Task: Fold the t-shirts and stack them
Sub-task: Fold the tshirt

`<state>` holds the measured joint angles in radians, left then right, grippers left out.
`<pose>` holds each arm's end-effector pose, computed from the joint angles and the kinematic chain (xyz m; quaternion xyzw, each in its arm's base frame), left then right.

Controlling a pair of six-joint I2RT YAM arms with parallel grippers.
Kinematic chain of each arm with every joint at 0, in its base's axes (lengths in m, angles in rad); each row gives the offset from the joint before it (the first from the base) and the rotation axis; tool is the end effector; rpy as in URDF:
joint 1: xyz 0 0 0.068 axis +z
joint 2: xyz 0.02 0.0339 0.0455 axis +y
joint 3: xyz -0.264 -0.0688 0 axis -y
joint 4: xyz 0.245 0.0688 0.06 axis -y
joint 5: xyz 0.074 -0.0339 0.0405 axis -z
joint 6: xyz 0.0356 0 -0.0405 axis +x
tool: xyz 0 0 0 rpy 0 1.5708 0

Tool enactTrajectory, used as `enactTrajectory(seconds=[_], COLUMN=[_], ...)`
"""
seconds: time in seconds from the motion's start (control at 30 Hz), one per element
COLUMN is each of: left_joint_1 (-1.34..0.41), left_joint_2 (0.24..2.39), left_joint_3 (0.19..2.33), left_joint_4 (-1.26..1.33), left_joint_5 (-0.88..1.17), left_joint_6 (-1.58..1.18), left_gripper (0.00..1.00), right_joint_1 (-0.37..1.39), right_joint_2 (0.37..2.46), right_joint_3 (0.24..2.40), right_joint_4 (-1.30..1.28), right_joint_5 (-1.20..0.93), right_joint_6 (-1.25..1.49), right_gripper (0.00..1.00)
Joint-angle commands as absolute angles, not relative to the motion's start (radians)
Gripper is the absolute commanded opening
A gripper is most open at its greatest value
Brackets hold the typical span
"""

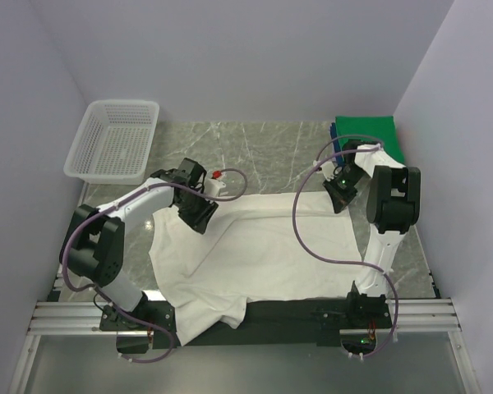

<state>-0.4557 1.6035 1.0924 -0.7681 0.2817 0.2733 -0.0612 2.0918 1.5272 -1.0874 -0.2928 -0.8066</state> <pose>0.2675 -0.1421 0.2062 0.3683 0.9080 -0.1514 0.1306 0.3816 -0.0131 0.1543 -0.3544 0.9228 0.1491 0.0248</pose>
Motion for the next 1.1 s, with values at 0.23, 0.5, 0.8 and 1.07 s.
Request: enactTrajectory(seconds=[0.23, 0.5, 0.8, 1.07], left_joint_1=[-0.397, -0.397, -0.403, -0.448], left_joint_2=[1.715, 1.769, 1.779, 1.619], left_joint_3=[1.161, 1.169, 1.161, 1.158], left_joint_4=[-0.706, -0.670, -0.655, -0.788], left_joint_5=[0.227, 0.255, 0.279, 0.425], left_joint_6=[0.310, 0.322, 0.325, 0.382], left_gripper=[0.45, 0.40, 0.19, 0.01], right_joint_1=[-0.064, -0.064, -0.064, -0.064], right_joint_2=[2.037, 2.039, 2.046, 2.031], right_joint_3=[1.459, 1.459, 1.466, 1.470], right_joint_4=[-1.078, -1.080, -1.085, -1.103], right_joint_5=[-0.238, -0.238, -0.245, -0.264], right_joint_6=[-0.845, -0.847, -0.845, -0.847], right_gripper=[0.06, 0.13, 0.15, 0.18])
